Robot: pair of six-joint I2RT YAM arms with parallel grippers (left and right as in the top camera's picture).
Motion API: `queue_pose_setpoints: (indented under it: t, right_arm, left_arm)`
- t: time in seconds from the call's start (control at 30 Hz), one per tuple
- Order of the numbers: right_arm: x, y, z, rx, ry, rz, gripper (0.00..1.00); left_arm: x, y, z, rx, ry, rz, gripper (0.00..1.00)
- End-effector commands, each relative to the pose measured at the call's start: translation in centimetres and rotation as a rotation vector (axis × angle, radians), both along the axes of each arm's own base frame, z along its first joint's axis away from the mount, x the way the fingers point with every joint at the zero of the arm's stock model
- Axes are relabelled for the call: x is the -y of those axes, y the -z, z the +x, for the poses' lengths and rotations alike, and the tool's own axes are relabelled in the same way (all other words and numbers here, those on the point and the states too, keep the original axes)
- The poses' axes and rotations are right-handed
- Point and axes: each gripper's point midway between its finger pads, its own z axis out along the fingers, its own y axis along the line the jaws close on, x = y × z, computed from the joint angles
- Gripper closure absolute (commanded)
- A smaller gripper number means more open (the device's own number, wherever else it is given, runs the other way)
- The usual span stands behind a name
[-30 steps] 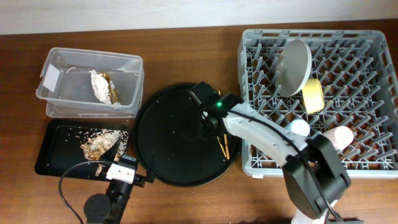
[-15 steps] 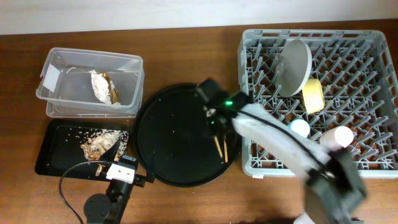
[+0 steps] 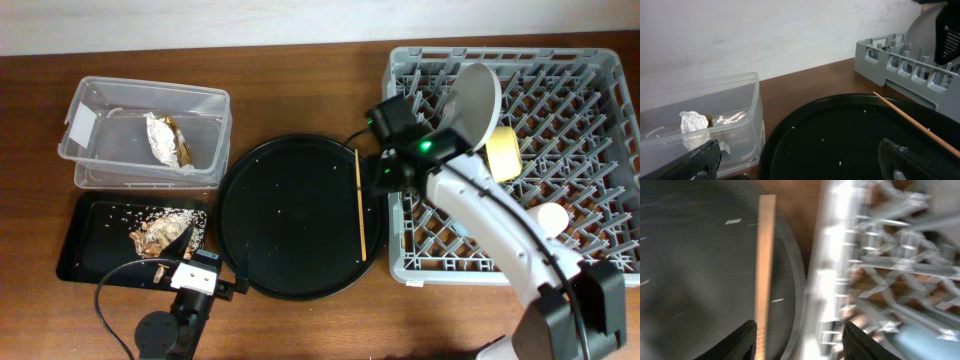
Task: Sort waste into correct bins and load items into the dishwasher rack
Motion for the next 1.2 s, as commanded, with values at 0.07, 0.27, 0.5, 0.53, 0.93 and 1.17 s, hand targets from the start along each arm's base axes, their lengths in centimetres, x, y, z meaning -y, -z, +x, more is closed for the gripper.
queue_pose_setpoints:
  t: [0.07, 0.27, 0.5, 0.53, 0.93, 1.17]
  right_arm:
    - [-5.5, 4.4, -1.6, -0.019, -0.007, -0.02, 0.44]
    - [-3.2, 13.1, -0.9, -0.162, 0.06, -0.16, 0.7]
    - [-5.3, 5.6, -0.4, -0.074, 0.004, -0.001, 0.96]
    - [-4.8, 2.0, 0.3, 0.02, -0.006, 0.018, 0.96]
    - [5.4, 0.1, 4.8, 0.081, 0.12, 0.003, 0.67]
    - [3.0, -15.5, -4.7, 0.361, -0.032, 0.179, 0.41]
  left_arm:
    - [0.1, 0.2, 0.0, 0.002, 0.008, 0.011, 0.01]
    - [0.1, 0.2, 0.0, 0.002, 0.008, 0.011, 0.01]
    - [0.1, 0.2, 0.0, 0.002, 0.008, 0.011, 0.01]
    - [0.1, 0.2, 0.0, 0.003, 0.008, 0.011, 0.01]
    - [0.1, 0.2, 0.0, 0.002, 0.008, 0.011, 0.01]
    - [0.1, 0.2, 0.0, 0.003, 0.008, 0.011, 0.01]
